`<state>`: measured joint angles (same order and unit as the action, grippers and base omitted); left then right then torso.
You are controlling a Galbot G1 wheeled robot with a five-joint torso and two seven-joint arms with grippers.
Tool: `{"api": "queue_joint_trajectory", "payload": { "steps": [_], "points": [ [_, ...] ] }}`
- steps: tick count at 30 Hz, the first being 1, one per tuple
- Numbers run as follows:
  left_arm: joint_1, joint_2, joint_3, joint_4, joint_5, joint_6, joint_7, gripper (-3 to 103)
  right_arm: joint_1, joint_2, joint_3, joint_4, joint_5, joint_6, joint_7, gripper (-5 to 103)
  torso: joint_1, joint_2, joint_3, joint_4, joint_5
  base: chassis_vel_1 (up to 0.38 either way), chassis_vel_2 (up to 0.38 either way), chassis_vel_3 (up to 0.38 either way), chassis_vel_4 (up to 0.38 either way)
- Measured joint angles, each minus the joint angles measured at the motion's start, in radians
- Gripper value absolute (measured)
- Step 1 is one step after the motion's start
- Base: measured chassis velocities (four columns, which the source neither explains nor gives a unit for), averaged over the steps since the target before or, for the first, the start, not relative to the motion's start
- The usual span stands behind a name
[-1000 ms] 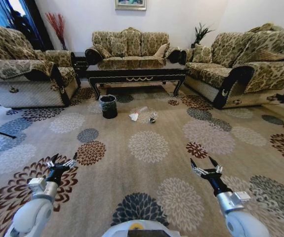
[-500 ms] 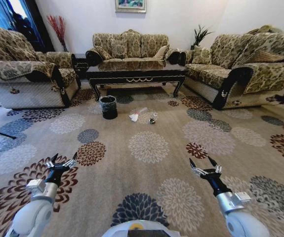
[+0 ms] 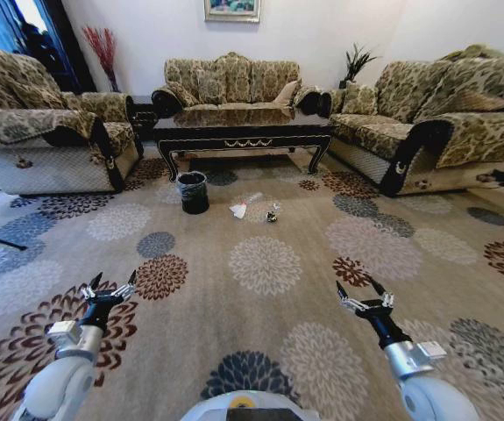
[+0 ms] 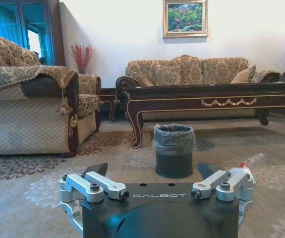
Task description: Move to the front of the table and pick up the trash from the floor, then place it into the trash bin.
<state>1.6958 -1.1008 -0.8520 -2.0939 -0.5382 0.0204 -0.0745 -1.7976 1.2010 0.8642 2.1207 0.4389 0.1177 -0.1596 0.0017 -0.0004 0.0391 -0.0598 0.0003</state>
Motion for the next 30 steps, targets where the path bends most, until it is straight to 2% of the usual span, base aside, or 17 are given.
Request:
{"api": "queue_joint_trajectory", "payload": {
  "steps": [2, 30],
  "points": [
    [0.002, 0.0, 0.0, 0.002, 0.0, -0.002, 0.002, 100, -0.001, 0.002, 0.0, 0.0, -0.001, -0.001, 0.0, 100, 0.0, 0.0, 0.001, -0.0003, -0.0009, -0.252, 0.217, 0.228, -0.223],
    [-0.004, -0.002, 0.001, 0.009, -0.001, -0.003, 0.003, 100, 0.0, -0.003, -0.001, -0.001, -0.002, -0.004, 0.0, 100, 0.0, 0.0, 0.003, -0.0003, -0.0003, -0.171, 0.161, 0.169, -0.166]
  ]
}}
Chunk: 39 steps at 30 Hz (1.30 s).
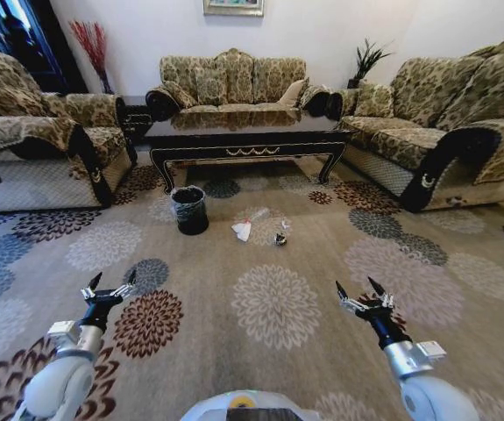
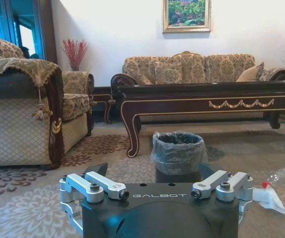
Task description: Move to the front of the table and pick up the trash from the floor, then place it into the trash bin.
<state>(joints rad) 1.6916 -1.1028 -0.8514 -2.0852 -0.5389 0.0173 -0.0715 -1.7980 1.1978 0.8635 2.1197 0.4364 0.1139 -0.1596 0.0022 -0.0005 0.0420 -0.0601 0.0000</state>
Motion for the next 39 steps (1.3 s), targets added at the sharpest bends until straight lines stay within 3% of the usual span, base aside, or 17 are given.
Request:
{"api": "queue_joint_trajectory", "payload": {
  "steps": [39],
  "points": [
    [-0.004, -0.002, 0.002, 0.004, -0.003, 0.0, -0.004, 100, -0.008, 0.016, -0.006, -0.001, -0.026, -0.001, 0.0, 100, 0.0, 0.0, 0.001, -0.0001, 0.0, -0.176, 0.18, 0.177, -0.178]
  ]
}}
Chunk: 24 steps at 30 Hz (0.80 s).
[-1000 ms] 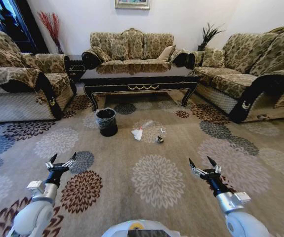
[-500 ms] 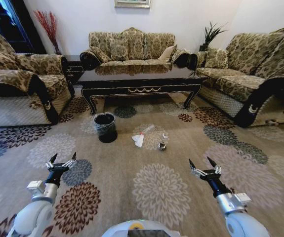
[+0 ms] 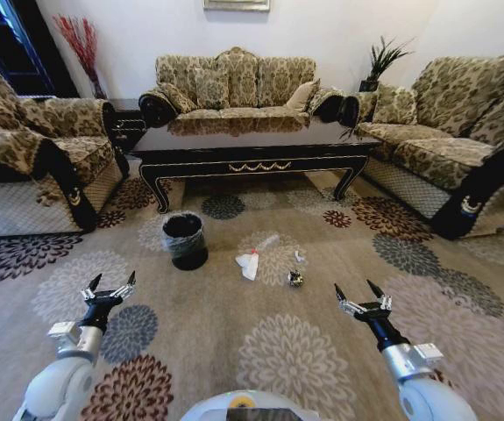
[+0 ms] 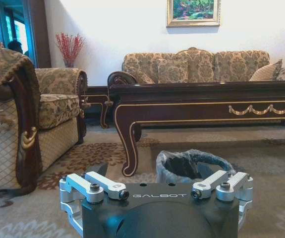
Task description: Move to the front of the table and pick up the trash from the floor, then place it into the trash bin.
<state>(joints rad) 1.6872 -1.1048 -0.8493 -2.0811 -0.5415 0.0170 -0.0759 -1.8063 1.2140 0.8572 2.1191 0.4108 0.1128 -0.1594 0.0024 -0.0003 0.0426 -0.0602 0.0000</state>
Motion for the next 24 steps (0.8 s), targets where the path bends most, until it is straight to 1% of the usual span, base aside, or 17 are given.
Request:
{"api": "queue_joint_trajectory", "payload": {
  "steps": [24],
  "points": [
    [-0.009, 0.01, -0.013, 0.014, -0.017, 0.021, -0.013, 100, 0.01, 0.0, -0.025, -0.004, -0.012, -0.008, 0.009, 100, 0.0, 0.0, 0.0, 0.0002, 0.0001, -0.2, 0.202, 0.209, -0.212]
  ]
}}
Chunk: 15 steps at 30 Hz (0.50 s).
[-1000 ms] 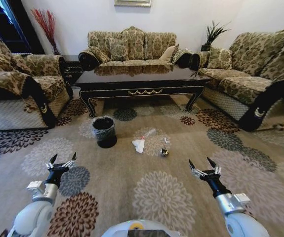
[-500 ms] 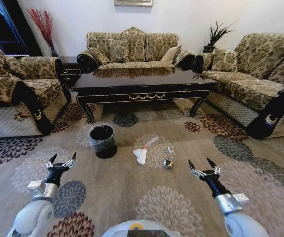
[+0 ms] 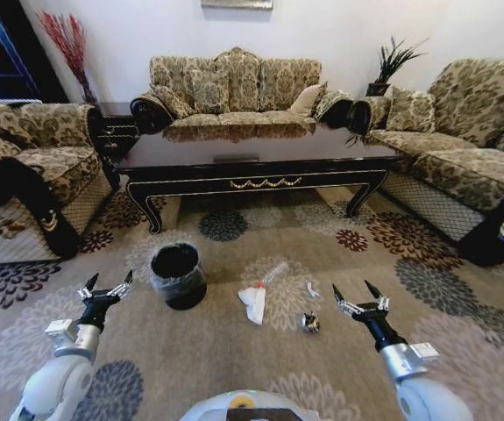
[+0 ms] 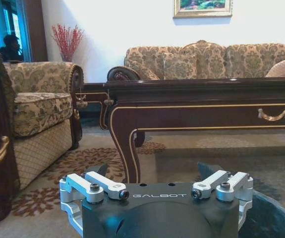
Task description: Move to the front of the table and pick up the trash from the floor, then place it into the trash bin.
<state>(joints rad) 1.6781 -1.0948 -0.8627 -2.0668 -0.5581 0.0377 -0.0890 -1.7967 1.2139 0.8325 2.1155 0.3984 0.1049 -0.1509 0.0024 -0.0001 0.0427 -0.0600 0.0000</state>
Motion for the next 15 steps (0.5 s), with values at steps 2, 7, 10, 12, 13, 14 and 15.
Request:
{"api": "queue_joint_trajectory", "payload": {
  "steps": [2, 7, 10, 12, 13, 14, 15],
  "points": [
    [-0.004, 0.003, 0.0, 0.004, 0.0, 0.003, -0.001, 100, 0.0, 0.002, -0.003, 0.0, 0.002, 0.0, 0.002, 100, 0.0, 0.0, 0.0, -0.0001, -0.0003, -0.209, 0.215, 0.226, -0.204],
    [-0.023, 0.008, 0.01, -0.013, 0.003, 0.05, -0.024, 100, -0.008, 0.014, -0.005, -0.012, -0.002, 0.013, 0.005, 100, 0.0, 0.0, 0.001, -0.0002, -0.0004, -0.113, 0.149, 0.123, -0.138],
    [-0.03, 0.017, 0.013, -0.037, -0.012, 0.095, -0.04, 100, -0.01, 0.018, -0.006, -0.02, -0.006, 0.019, 0.003, 100, 0.0, 0.0, 0.0, -0.0002, -0.0003, -0.005, 0.017, 0.008, -0.024],
    [-0.056, 0.047, 0.013, -0.063, -0.042, 0.167, -0.077, 100, -0.009, 0.022, -0.008, -0.029, -0.009, 0.024, 0.002, 100, 0.0, 0.0, 0.0, 0.0, 0.0001, 0.019, -0.029, -0.014, 0.014],
    [-0.077, 0.076, 0.013, -0.073, -0.077, 0.249, -0.111, 100, -0.007, 0.025, -0.011, -0.032, -0.01, 0.025, 0.002, 100, 0.0, 0.0, 0.0, -0.0001, 0.0001, 0.039, -0.057, -0.03, 0.052],
    [-0.077, 0.076, 0.013, -0.073, -0.077, 0.249, -0.111, 100, -0.007, 0.025, -0.011, -0.032, -0.01, 0.025, 0.002, 100, 0.0, 0.0, 0.0, -0.0001, 0.0001, 0.039, -0.057, -0.03, 0.052],
    [-0.094, 0.098, 0.013, -0.075, -0.11, 0.304, -0.135, 100, -0.006, 0.026, -0.014, -0.033, -0.012, 0.026, 0.002, 100, 0.0, 0.0, 0.0, 0.0, 0.0, 0.0, 0.0, 0.0, 0.0]
  ]
}}
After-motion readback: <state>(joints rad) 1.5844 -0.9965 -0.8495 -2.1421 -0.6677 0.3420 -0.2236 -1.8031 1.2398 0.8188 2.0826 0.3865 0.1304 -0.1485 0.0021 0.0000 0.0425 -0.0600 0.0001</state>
